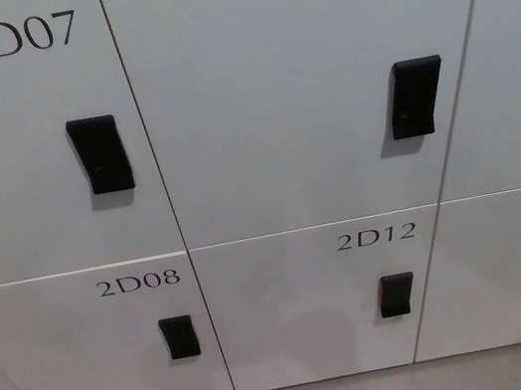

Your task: The robot uses its left hand to push the door of an open cabinet towards the right and closes it

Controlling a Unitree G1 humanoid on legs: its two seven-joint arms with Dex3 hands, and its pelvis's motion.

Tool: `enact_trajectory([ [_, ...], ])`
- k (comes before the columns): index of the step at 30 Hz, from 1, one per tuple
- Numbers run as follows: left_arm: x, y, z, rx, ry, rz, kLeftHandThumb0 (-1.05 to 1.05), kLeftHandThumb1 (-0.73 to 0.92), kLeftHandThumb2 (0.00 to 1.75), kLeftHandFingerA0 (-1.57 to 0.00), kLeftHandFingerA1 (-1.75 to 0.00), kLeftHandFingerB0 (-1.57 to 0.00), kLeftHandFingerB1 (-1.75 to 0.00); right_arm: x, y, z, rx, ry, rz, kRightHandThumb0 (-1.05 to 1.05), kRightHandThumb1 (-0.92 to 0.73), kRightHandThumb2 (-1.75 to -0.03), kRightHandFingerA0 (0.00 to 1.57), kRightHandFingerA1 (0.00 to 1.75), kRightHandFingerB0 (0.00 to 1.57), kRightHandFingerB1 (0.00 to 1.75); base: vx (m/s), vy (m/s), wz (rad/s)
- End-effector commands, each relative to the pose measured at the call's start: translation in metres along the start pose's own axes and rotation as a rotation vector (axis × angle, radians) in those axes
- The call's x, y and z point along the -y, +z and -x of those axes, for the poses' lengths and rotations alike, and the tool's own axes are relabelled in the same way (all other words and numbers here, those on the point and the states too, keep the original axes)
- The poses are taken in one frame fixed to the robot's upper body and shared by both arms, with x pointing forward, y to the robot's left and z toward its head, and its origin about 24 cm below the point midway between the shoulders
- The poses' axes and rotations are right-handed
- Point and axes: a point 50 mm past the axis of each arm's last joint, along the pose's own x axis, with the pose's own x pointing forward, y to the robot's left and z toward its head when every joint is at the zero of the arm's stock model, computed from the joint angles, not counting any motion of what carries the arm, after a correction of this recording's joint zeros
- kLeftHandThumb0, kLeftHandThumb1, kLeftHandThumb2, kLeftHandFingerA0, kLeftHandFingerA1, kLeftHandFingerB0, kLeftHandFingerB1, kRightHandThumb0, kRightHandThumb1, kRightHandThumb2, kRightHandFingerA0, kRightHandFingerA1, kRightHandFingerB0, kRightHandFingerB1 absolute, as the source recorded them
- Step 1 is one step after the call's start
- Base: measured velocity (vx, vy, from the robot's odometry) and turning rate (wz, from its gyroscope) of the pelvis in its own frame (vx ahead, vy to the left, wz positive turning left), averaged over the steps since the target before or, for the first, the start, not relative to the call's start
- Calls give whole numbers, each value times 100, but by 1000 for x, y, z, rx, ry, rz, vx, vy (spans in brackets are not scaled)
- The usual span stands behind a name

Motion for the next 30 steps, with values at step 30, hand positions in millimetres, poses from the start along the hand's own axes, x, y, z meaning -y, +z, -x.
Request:
enact_trajectory([
  [30, -17, -63, 22, -382, 317, 318, -61, 78, 64, -47, -37, -39, -34, 29, 8, -5, 53, -108, -34, -45, -77, -63, 47, 40, 45, 38, 0, 0, 0],
])
